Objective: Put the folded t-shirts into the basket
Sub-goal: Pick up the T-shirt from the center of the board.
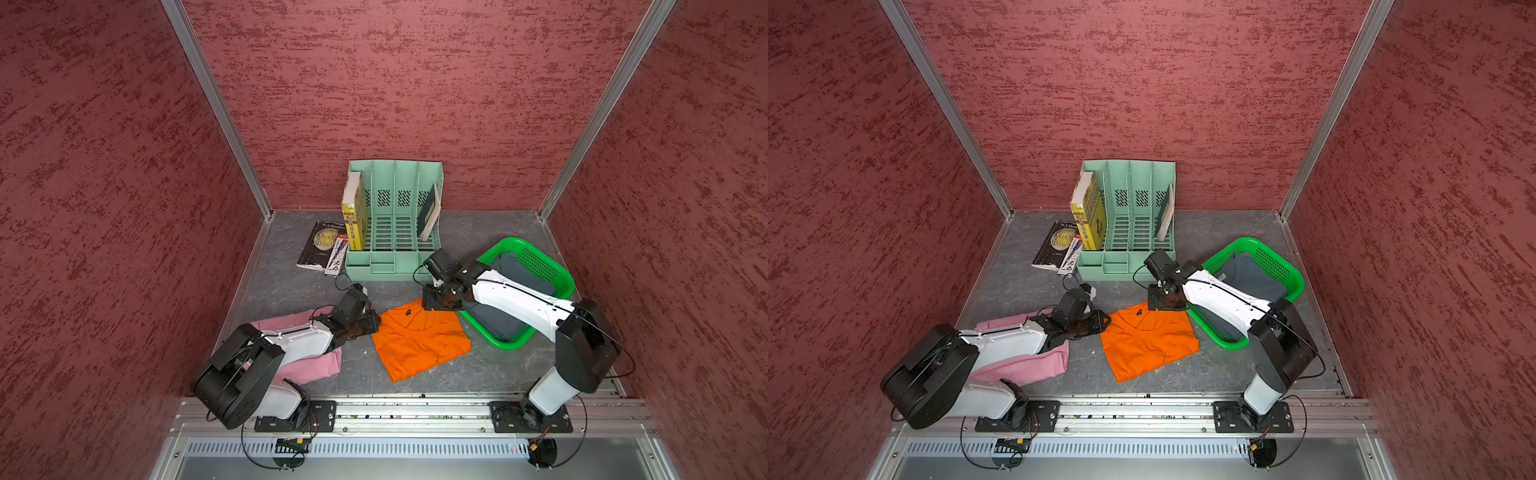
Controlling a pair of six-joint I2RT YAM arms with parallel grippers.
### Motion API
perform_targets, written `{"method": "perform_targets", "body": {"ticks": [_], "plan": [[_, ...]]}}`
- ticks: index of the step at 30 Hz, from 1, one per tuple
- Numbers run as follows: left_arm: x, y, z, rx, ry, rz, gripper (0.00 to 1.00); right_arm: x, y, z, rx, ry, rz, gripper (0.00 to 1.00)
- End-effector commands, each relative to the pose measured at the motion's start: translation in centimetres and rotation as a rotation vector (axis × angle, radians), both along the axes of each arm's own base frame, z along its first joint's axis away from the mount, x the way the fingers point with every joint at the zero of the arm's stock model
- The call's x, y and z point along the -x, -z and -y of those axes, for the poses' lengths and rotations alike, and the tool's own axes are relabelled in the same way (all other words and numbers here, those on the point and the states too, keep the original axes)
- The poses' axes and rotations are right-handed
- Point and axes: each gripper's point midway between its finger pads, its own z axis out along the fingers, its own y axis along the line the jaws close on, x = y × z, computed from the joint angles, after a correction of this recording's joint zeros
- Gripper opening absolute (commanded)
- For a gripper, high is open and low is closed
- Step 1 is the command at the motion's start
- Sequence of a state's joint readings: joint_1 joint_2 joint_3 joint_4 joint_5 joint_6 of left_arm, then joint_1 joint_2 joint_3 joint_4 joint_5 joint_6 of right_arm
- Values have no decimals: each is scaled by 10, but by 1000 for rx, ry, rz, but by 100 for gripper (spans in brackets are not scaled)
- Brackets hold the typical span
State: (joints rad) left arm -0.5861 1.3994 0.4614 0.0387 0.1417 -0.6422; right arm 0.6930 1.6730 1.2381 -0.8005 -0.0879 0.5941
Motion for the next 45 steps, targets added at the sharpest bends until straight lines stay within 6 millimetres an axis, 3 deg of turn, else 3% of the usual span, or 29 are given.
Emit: {"method": "perform_targets", "body": {"ticks": [1, 4, 7, 9, 12, 15, 17, 24, 30, 36, 45], "plan": [[21, 10, -8, -45, 22, -72, 0, -4, 0, -10, 1, -63, -10, 55], [23, -7, -17, -85, 9, -7, 0, -5, 2, -11, 31, -138, -4, 55], [31, -22, -43, -145, -50, 47, 0, -7, 4, -16, 33, -202, -1, 58], [35, -35, -52, -131, -66, 105, 0, -14, 6, -20, 39, -173, -13, 60], [42, -53, -49, -49, -39, 188, 0, -25, 12, -25, 69, -60, -55, 66], [48, -75, -34, 47, 50, 303, 0, -37, 21, -27, 90, 108, -96, 71], [52, -87, -26, 87, 94, 368, 0, -40, 25, -38, 46, 169, -135, 72], [68, -111, 4, 104, 266, 514, 0, -36, 26, -77, -27, 179, -221, 77], [84, -122, 33, 41, 419, 599, 0, -26, 35, -83, 54, 149, -239, 78], [100, -131, 49, 13, 514, 692, 0, -28, 49, -76, 131, 149, -227, 78], [122, -133, 72, 16, 658, 743, 0, -28, 62, -81, 167, 126, -250, 78]]}}
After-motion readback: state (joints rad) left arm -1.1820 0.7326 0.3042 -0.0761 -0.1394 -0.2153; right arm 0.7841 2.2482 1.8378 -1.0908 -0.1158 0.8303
